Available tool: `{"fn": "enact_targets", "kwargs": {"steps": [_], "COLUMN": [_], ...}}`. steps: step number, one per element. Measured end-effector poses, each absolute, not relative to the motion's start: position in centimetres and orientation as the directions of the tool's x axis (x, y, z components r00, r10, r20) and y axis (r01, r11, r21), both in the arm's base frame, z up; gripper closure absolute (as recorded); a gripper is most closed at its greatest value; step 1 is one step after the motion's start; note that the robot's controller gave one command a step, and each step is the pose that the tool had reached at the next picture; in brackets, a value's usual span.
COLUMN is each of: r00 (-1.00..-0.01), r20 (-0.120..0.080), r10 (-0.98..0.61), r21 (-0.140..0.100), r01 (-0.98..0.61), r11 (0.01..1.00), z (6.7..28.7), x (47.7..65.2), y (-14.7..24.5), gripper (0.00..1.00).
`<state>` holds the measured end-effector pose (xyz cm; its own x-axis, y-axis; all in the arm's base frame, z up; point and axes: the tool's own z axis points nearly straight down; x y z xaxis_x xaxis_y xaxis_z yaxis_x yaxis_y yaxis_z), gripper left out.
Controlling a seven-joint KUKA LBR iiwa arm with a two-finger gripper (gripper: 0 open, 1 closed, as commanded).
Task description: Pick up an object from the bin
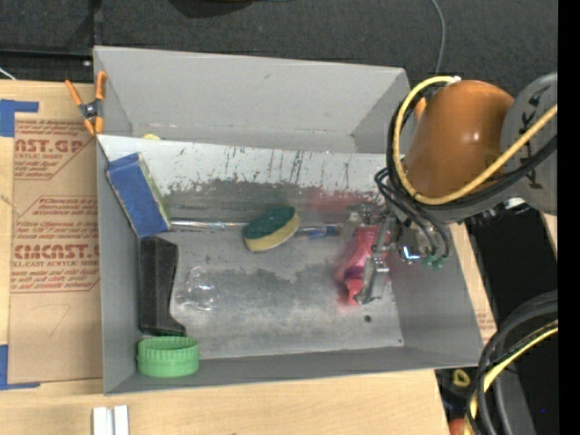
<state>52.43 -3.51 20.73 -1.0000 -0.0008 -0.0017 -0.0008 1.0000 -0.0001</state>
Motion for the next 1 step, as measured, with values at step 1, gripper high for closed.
{"fn": "enact_targets", "kwargs": {"steps": [1], "r00": [-0.944], "r20": [-0.003], "r10": [-0.33], "r21": [-0.001], "r01": [-0.33], "r11": [0.944], "z": [10.19], "x": [54.99], "y": [-8.31], "gripper": [0.0]}}
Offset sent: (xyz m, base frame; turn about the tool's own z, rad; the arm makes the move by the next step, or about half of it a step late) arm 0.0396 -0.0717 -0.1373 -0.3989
